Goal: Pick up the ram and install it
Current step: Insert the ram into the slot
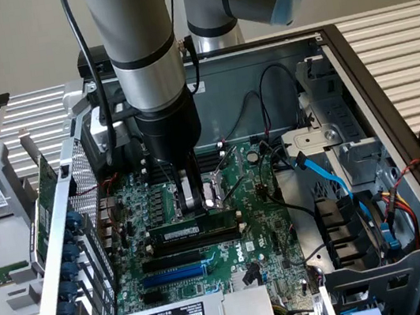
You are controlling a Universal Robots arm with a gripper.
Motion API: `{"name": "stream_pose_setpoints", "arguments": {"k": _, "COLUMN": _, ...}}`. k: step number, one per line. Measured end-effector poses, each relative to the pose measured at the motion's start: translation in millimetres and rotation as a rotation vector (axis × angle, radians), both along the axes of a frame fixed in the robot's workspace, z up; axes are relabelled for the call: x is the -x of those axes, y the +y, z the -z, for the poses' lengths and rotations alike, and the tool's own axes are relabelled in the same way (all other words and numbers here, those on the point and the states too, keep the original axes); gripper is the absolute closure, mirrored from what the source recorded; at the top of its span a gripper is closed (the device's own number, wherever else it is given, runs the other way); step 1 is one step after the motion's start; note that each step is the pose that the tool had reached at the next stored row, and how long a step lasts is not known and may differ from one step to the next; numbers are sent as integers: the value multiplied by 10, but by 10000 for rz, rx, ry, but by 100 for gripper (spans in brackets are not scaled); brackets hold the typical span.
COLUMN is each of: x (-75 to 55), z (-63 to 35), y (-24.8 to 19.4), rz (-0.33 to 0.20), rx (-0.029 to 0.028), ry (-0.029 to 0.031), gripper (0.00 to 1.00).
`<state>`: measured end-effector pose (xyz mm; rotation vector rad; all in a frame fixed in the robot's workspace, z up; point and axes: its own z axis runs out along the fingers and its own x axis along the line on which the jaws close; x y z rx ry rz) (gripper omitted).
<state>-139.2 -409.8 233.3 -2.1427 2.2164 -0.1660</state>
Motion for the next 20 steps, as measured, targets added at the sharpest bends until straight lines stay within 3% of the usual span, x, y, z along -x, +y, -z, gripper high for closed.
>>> {"name": "stream_pose_setpoints", "arguments": {"k": 20, "x": 0, "z": 0, "y": -12, "rz": 58, "rx": 0, "ry": 0, "gripper": 88}}
